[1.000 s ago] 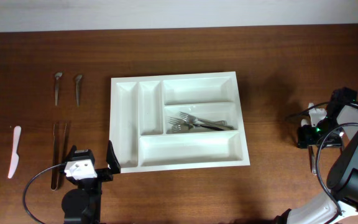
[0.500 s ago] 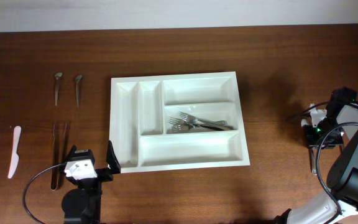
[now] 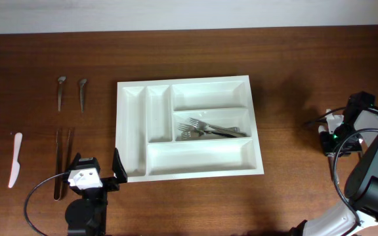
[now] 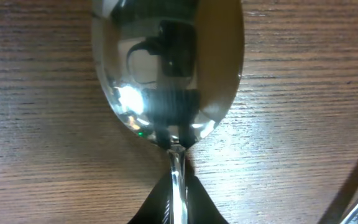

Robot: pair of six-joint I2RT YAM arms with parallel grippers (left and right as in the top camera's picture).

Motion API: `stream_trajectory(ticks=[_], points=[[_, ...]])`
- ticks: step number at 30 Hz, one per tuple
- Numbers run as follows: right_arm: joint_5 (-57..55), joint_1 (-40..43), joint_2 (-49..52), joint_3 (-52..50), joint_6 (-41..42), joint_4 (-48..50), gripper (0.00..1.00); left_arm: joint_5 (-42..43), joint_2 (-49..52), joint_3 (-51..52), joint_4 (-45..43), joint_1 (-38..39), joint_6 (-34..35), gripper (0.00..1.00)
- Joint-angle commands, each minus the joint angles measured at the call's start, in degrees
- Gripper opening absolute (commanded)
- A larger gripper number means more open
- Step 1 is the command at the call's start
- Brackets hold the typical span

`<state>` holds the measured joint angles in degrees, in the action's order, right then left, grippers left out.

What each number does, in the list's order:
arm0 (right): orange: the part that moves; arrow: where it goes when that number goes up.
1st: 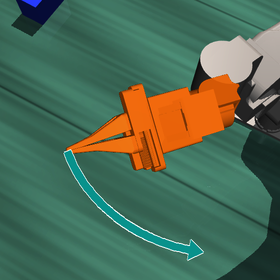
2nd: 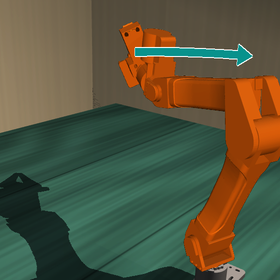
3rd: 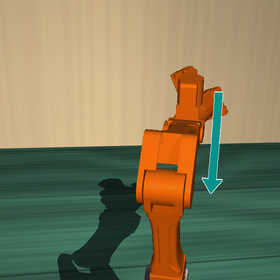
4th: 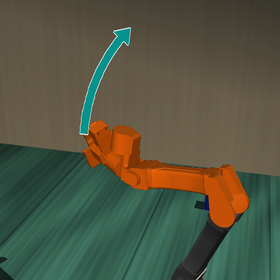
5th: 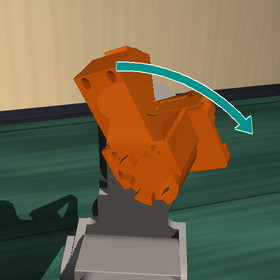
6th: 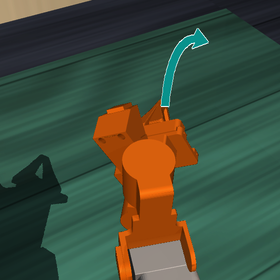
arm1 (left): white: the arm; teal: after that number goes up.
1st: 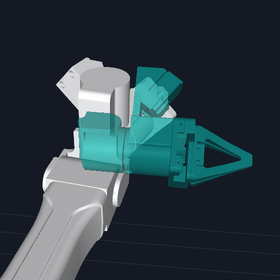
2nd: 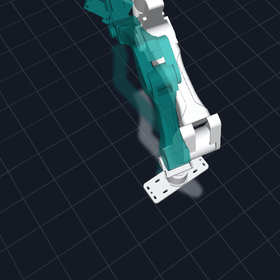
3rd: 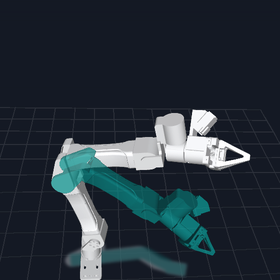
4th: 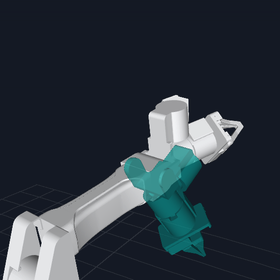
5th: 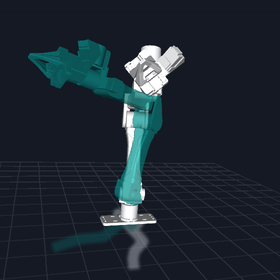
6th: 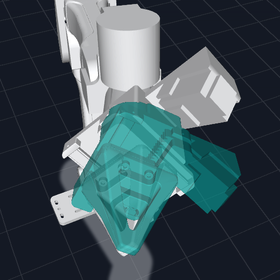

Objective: Pack container

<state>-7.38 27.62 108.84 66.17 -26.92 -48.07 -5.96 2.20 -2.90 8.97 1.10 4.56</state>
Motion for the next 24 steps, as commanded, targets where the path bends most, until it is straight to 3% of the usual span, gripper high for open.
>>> stream_trajectory(ticks=[1,14,24], points=[[-0.7,-1.4,2.1,-0.2,0.4,0.6,0.09,0.6,-0.2,0.3,-0.2,0.2,0.1,0.99],[2.7,-2.5,2.1,1.3,0.9,-0.5,0.04,0.6,-0.2,0.3,-0.2,0.2,0.1,0.99],[3.0,-6.6,2.1,13.5,0.8,-8.9,0.04,0.6,-0.2,0.3,-0.2,0.2,0.1,0.99]])
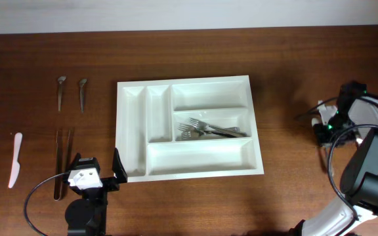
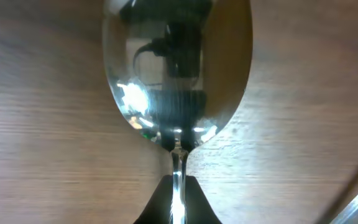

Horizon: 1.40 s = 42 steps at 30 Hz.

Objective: Pack container

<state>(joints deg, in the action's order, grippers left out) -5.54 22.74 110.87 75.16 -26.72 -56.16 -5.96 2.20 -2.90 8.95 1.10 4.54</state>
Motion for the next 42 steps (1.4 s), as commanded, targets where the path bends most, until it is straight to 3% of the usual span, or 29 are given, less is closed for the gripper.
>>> stream_trajectory(ticks=[1,12,21,32,36,40,42], points=[[1.5,-2.5,0.1,6.2,0.6,-1.5,0.04,0.6,-0.2,0.3,-0.1,0.2,0.2,0.99],[3.0,-15.3,0.1,24.6,-6.1,-6.2,0.12,0.6,-0.2,0.3,-0.1,0.2,0.2,0.99],[2.9,-25.2,0.1,27.9,-7.5,-7.0,0.1,0.6,-0.2,0.3,-0.1,0.2,0.1,0.99],[0.5,-17.1,0.2,27.9,1.3,-5.8,0.41,0.6,-0.2,0.3,-0.1,0.2,0.2,0.99],[0.6,-14.1,0.2,27.9,8.2,-4.9,0.48,0.6,-0.2,0.3,-0.1,0.2,0.2,0.99],[0.7,-12.3,1.2,27.8,14.4,-4.0,0.65,0.6,-0.2,0.3,-0.1,0.2,0.2,0.99],[0.8,-12.2,2.9,27.8,18.0,-3.9,0.66,0.6,-0.2,0.3,-0.1,0.2,0.2,0.99]])
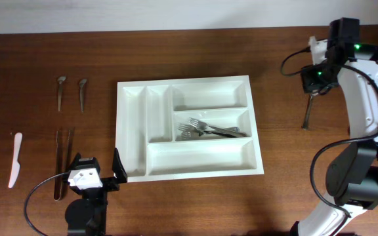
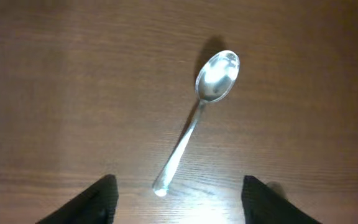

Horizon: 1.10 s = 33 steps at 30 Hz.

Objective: Pack container

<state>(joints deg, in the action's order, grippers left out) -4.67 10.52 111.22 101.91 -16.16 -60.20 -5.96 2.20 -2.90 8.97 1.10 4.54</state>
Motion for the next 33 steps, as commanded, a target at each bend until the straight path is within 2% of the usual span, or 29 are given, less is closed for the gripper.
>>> stream_trajectory(ticks=[1,3,5,11,21,33], points=[[-0.3,0.0,3.5,1.0,9.4,0.2,0.68,0.6,-0.2,0.3,-0.2,0.2,0.2,0.99],[0.0,0.0,5.9,1.0,12.9,0.2,0.78,0.6,-0.2,0.3,-0.2,0.2,0.2,0.99],[0.2,-0.1,8.1,1.0,14.7,0.2,0.79,0.6,-0.2,0.3,-0.2,0.2,0.1,0.99],[1.9,0.1,12.7,1.0,16.9,1.3,0.8,0.6,-0.2,0.3,-0.2,0.2,0.2,0.99],[9.1,3.7,13.7,1.1,21.2,8.5,0.8,0.6,-0.2,0.3,-0.2,0.2,0.2,0.99],[9.6,7.9,14.2,1.1,22.2,8.2,0.77,0.6,-0.2,0.3,-0.2,0.2,0.2,0.99]])
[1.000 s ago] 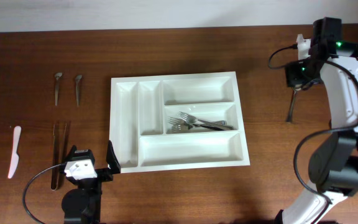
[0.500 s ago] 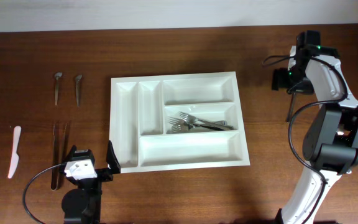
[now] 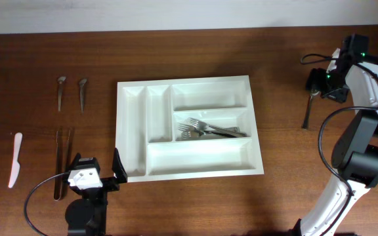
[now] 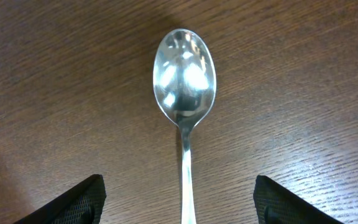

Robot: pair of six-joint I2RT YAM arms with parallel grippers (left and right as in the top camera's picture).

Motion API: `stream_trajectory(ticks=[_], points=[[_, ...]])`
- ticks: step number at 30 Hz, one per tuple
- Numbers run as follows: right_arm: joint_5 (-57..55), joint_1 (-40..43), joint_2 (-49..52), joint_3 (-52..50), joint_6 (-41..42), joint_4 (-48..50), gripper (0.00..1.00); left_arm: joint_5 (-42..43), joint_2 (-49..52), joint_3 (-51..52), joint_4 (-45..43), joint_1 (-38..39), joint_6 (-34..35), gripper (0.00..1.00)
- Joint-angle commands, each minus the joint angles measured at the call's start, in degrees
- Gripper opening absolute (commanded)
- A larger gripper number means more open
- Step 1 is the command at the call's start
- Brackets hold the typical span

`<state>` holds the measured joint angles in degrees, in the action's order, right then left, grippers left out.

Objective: Pack container

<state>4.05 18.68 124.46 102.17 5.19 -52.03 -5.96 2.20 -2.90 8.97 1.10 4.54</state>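
Observation:
A white cutlery tray [image 3: 195,157] lies mid-table, with several forks [image 3: 209,129] in its middle right compartment. A steel spoon [image 3: 306,113] lies on the wood to the tray's right. My right gripper [image 3: 320,84] hangs over the spoon's bowl end. In the right wrist view the spoon [image 4: 184,81] lies bowl up. Its handle runs down between the spread black fingertips [image 4: 79,200] of the open right gripper [image 4: 178,190], which touch nothing. My left gripper [image 3: 118,168] rests by the tray's near left corner, its jaws unclear.
Left of the tray lie two small spoons [image 3: 61,92] [image 3: 83,92], two long thin metal pieces [image 3: 63,160] and a white plastic knife [image 3: 15,159]. The right arm's cable loops above the table's right edge.
My right gripper, still open, has come down closer to the spoon, so the handle now lies between the fingers. The spoon, the tray and the left arm have not moved.
My right gripper was shut on the spoon near the table's right edge, then held it a little further back. Later the spoon lay on the table right of the tray with the gripper open high above it. Now the open fingers straddle its handle.

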Motion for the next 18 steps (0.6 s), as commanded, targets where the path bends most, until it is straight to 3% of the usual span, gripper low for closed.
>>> stream_trajectory(ticks=[1,18], points=[[0.9,-0.3,1.1,0.8,0.9,0.0,0.77,0.6,-0.2,0.3,-0.2,0.2,0.2,0.99],[0.2,-0.3,3.5,0.8,0.6,-1.2,0.75,0.6,-0.2,0.3,-0.2,0.2,0.2,0.99]])
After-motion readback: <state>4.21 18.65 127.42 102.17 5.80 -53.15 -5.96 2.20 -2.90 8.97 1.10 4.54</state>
